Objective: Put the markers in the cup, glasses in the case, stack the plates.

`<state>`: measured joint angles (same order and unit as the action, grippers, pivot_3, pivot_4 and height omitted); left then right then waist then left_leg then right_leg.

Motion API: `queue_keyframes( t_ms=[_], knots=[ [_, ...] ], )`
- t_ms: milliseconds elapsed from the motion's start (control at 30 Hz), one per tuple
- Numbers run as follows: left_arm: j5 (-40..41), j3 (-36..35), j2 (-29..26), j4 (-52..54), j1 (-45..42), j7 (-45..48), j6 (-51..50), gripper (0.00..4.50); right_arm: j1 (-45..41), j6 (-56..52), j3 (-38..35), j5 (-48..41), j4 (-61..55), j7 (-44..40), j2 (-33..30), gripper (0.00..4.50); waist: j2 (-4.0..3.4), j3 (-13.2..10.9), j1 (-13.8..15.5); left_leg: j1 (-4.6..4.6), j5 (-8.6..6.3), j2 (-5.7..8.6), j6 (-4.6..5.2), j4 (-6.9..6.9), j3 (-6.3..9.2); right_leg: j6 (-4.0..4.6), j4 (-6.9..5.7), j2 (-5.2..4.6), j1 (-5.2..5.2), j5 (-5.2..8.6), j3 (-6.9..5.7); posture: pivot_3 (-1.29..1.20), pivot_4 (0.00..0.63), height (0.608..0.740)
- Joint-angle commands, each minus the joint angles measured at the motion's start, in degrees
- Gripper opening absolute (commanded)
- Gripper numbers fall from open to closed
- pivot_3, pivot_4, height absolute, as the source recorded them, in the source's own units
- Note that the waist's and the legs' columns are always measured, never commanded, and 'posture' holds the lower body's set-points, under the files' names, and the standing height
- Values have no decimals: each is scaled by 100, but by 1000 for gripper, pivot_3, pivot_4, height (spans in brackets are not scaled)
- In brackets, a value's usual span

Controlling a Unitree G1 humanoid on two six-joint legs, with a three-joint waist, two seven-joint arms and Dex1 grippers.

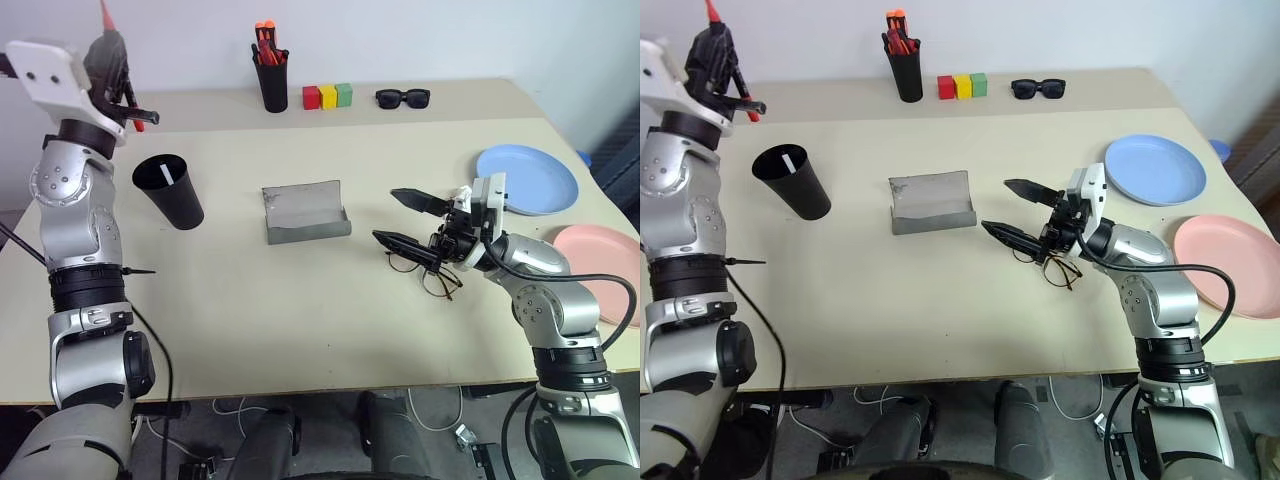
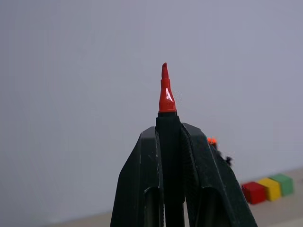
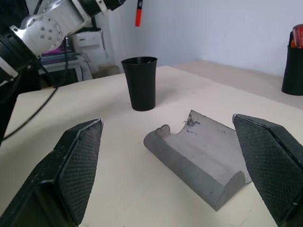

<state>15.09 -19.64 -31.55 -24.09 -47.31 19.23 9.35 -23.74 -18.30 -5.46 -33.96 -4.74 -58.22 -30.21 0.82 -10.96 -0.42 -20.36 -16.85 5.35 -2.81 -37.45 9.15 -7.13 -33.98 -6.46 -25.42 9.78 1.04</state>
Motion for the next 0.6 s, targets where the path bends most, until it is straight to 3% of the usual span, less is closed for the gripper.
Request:
queue_keyframes(
  t_ms=[33,200,533,600],
  knots=[
    [4,-158,61,-332,70,133,936,16,-136,131,-74,6,-53,4,5,4500,0,0,-5,0,-1,0,1,-1,0,-1,0,0,0,-1,0,0,150,740],
    [-61,-139,294,-893,427,25,1477,16,-184,120,-71,19,-40,17,-2,4500,-2,1,-32,4,-4,0,7,1,-1,0,-2,0,0,-2,1,0,150,740],
    [2,-31,544,-1143,616,0,1422,16,-230,112,-66,66,-43,-4,-38,4500,0,0,-17,2,-9,0,17,-1,0,1,-2,1,0,-3,1,0,150,740],
    [49,-63,548,-1055,691,36,1367,1021,-261,93,-67,69,-48,9,-40,4500,0,0,-21,1,-9,0,17,-1,-1,0,-2,1,0,-4,1,0,150,740]
  ],
)
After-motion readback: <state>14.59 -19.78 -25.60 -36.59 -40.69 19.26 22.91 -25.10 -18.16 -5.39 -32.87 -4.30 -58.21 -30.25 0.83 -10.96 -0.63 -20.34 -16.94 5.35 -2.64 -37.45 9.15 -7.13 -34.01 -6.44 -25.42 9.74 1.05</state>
